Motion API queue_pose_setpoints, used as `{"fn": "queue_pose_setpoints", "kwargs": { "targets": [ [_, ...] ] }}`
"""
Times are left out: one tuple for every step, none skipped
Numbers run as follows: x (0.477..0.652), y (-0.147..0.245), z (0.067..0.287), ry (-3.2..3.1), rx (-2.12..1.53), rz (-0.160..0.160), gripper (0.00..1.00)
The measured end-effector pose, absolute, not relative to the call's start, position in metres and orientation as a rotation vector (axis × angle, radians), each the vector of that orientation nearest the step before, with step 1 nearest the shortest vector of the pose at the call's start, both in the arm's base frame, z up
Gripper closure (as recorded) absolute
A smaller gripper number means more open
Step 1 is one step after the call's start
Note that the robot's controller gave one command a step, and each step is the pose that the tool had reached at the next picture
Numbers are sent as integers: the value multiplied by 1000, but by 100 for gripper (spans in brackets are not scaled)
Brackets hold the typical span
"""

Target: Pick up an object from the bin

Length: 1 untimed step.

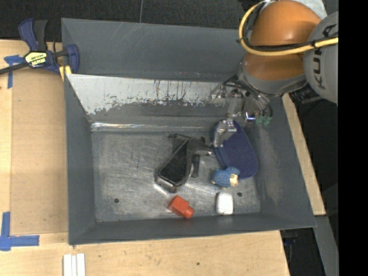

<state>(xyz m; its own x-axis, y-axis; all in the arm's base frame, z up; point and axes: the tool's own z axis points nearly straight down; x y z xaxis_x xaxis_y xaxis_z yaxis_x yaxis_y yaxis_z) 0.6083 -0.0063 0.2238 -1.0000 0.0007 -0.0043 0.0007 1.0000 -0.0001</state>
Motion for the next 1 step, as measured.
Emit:
{"fn": "queue_pose_setpoints", "kwargs": {
  "targets": [
    [580, -18, 85, 3131, 35, 0, 0]
  ]
}}
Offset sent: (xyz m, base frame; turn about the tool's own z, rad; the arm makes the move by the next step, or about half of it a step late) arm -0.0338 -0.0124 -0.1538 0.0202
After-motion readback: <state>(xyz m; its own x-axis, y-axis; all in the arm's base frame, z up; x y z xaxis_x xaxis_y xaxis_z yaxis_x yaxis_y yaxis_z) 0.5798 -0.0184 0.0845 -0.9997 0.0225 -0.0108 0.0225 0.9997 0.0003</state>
